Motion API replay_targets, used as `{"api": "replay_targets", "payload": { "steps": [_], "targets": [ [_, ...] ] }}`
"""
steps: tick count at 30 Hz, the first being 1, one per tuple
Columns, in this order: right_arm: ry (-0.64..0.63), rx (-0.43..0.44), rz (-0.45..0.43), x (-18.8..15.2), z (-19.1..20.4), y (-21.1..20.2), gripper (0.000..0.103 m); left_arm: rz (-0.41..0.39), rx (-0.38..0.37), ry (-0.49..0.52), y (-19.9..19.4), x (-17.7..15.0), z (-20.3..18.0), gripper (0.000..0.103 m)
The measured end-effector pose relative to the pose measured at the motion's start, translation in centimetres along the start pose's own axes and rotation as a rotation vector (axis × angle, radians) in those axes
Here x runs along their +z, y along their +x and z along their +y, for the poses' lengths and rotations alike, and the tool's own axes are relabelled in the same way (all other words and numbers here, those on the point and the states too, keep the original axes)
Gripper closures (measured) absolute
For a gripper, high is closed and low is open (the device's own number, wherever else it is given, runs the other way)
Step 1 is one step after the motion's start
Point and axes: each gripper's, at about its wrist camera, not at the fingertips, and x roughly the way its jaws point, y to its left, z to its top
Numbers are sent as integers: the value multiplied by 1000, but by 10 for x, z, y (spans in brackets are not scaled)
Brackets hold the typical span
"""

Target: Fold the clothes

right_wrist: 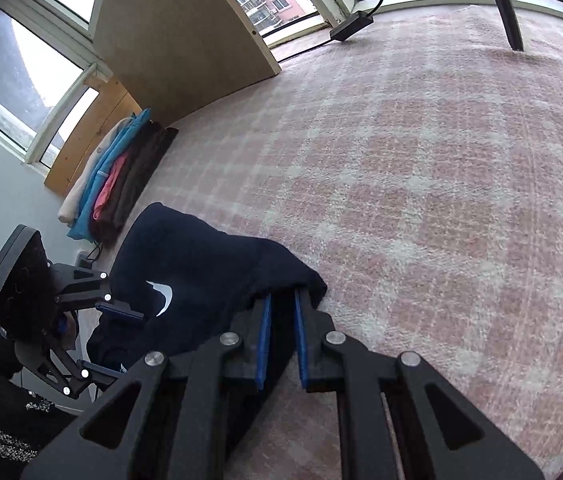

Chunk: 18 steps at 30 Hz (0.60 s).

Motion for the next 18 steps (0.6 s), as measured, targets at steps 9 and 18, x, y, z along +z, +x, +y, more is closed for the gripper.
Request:
{"api": "replay_targets", "payload": {
  "steps": [9, 18],
  "targets": [
    [-89, -8, -85, 7, 38, -28, 91, -70, -35, -91, -22, 3, 16, 51],
    [14, -213, 10, -1, 19, 0, 91, -142, 219, -326, -36, -6, 121, 49]
  ]
}}
